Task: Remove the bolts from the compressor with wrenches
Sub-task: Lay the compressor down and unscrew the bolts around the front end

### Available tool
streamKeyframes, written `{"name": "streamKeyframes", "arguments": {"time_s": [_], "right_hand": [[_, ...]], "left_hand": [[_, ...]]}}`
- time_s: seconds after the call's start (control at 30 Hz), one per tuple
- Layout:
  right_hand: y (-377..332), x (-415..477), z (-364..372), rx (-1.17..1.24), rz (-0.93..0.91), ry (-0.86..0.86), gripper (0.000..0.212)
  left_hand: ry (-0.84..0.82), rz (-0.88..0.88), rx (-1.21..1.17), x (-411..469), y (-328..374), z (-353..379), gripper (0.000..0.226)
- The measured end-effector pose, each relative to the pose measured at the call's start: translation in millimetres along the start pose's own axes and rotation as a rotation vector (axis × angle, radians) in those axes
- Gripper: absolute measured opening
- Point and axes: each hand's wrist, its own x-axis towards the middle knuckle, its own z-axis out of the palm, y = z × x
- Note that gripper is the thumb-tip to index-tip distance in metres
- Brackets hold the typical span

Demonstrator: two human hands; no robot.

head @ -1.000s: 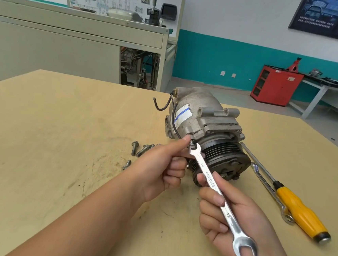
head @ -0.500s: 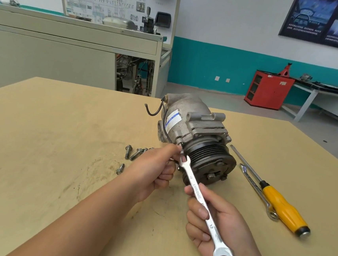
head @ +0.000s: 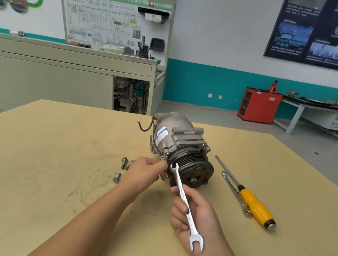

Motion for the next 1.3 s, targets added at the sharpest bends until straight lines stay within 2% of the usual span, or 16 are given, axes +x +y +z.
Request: {"name": "streamKeyframes", "arguments": {"time_s": [0.2, 0.47, 0.77, 1.3], "right_hand": [[0.7, 0.7, -0.2, -0.017, -0.011, -0.003, 0.021], [1.3, 1.9, -2.5, -0.012, 0.0, 0.0, 0.025], [3.9, 4.0, -5.1, -0.017, -0.008, 0.005, 0.023], [4.0, 5.3, -4.4, -0.047, -0.031, -0.002, 0.023]], "left_hand": [[0.299, 0.087, 0.49, -17.3, -24.7, -16.1, 0.04], [0.419, -0.04, 0.782, -36.8, -54.6, -42.9, 0.036], [0.438, -0.104, 0.928, -36.6, -61.0, -45.4, 0.029], [0.434, -0.1, 0.921, -35.7, -59.5, -46.3, 0.031]]}}
